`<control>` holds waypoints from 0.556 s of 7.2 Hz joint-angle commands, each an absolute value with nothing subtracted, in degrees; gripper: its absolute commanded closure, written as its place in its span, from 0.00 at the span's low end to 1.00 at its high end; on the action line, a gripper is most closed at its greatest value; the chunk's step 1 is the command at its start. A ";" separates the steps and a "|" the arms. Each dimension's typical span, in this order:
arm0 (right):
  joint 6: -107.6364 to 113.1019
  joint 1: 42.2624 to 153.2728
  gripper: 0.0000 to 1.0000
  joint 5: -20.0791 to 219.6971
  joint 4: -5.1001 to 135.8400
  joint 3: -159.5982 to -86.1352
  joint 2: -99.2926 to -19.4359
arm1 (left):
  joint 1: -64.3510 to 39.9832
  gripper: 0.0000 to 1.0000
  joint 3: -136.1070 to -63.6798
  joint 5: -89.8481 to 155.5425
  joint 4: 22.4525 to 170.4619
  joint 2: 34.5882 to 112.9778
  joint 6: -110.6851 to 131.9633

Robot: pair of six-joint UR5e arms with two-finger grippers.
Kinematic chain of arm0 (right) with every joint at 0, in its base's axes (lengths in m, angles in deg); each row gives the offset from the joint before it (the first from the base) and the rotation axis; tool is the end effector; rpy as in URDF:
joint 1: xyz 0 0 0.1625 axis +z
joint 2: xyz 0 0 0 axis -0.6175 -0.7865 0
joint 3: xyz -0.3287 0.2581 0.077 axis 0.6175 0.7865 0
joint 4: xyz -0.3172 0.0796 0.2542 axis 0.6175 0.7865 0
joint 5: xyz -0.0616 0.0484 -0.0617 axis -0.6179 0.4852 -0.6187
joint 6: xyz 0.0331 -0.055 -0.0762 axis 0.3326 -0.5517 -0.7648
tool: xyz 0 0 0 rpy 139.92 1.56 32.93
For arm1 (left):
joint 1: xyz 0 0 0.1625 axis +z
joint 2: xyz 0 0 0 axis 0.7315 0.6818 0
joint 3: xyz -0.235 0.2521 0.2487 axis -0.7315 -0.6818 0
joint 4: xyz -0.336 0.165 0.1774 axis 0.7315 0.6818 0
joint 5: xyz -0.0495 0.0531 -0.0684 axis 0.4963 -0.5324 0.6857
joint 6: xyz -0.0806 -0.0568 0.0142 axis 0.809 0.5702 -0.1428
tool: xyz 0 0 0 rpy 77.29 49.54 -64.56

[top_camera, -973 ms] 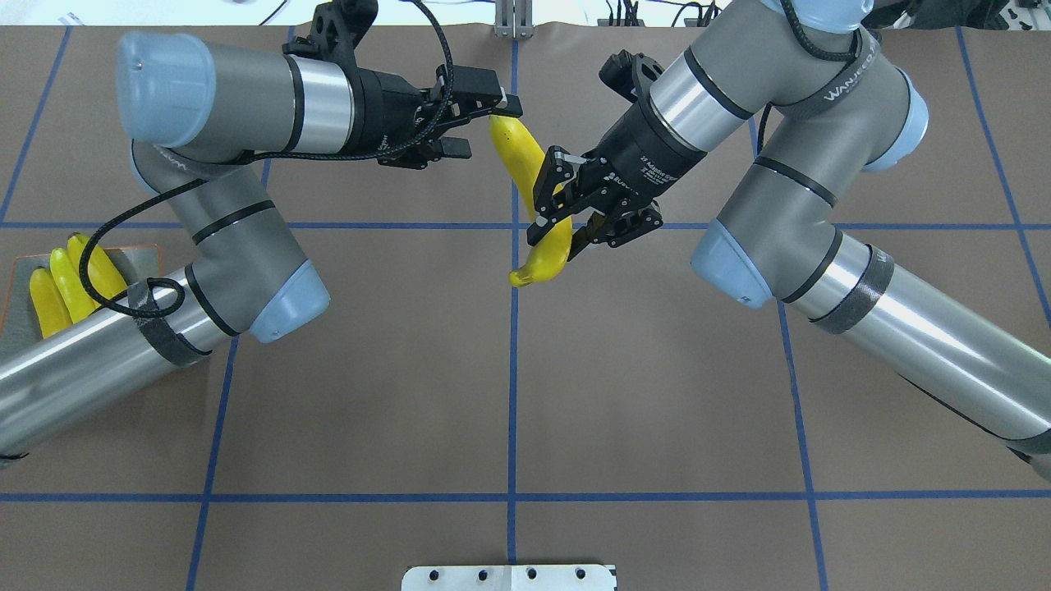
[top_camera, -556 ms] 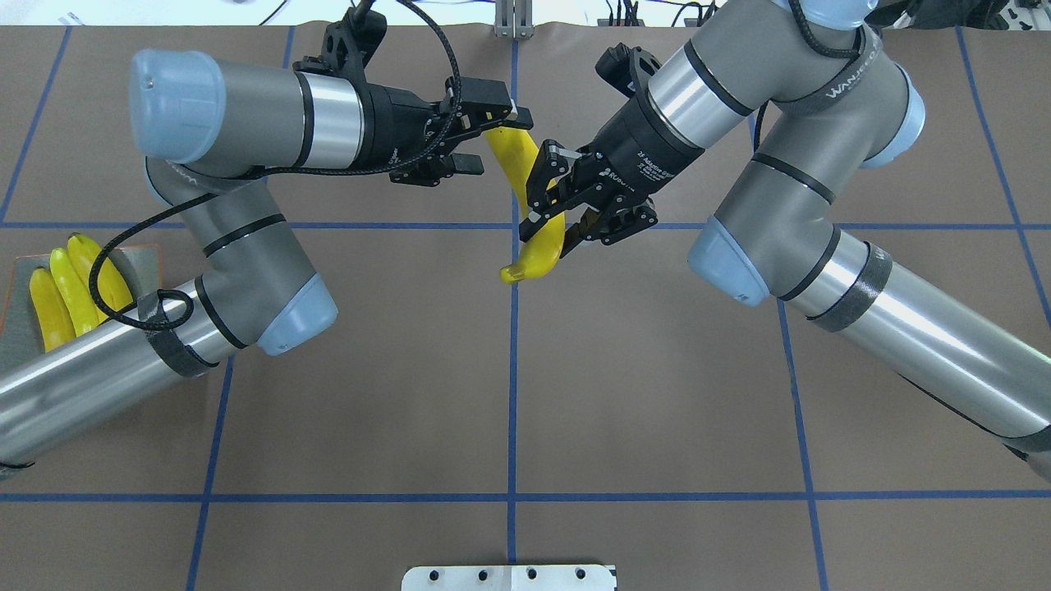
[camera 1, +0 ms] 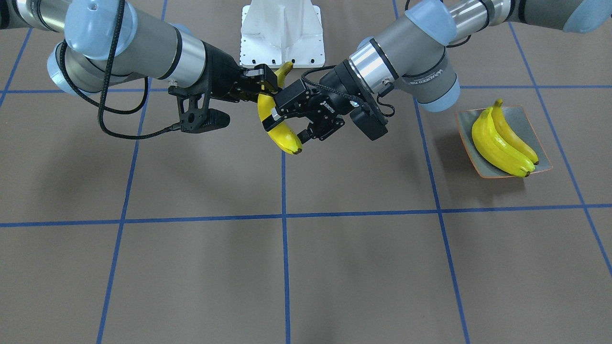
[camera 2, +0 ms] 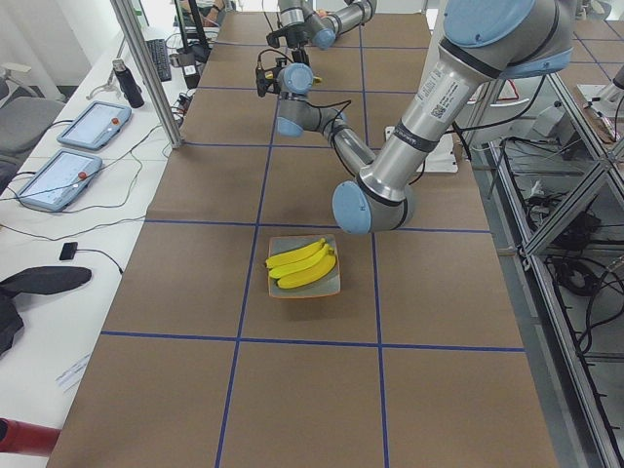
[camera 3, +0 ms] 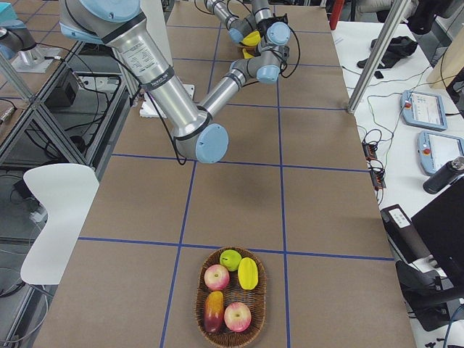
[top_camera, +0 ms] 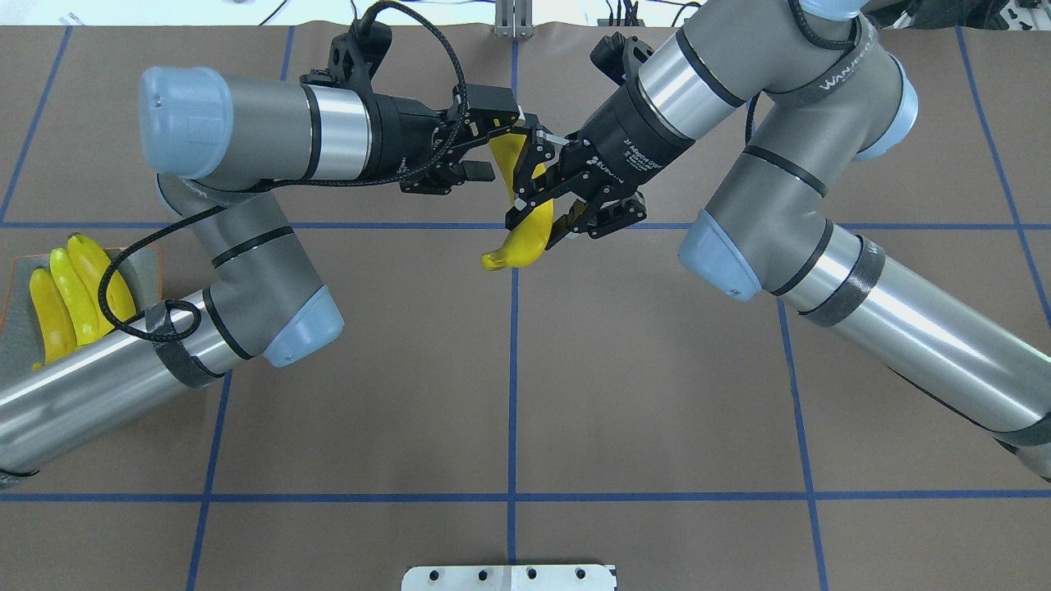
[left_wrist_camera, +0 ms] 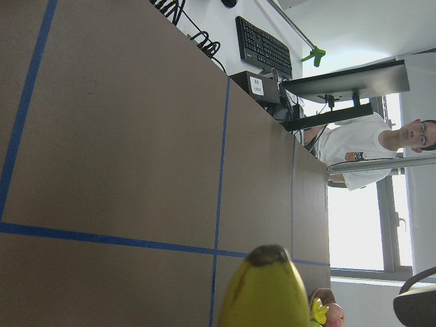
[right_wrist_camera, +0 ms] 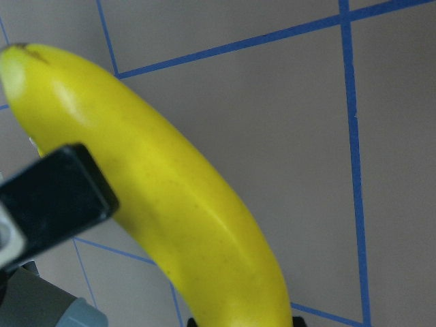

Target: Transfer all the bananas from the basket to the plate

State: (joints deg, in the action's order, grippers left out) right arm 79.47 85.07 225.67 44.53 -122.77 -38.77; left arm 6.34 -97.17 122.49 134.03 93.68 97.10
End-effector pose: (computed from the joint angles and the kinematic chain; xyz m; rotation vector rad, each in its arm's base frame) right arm -0.3974 -0.4953 0.1273 -0.3328 -1.4220 0.0182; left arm 0.4306 -0.4984 0.1340 0.1872 1.7610 -0.3303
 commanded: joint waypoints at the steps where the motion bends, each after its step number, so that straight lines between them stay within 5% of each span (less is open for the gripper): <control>1: 81.15 85.07 1.00 224.71 43.48 -122.77 -38.51 | 6.58 0.15 -97.34 122.49 134.07 93.74 97.77; 4: 83.88 84.98 1.00 223.74 41.80 -122.51 -38.51 | 7.02 0.18 -97.52 122.41 135.21 93.65 97.77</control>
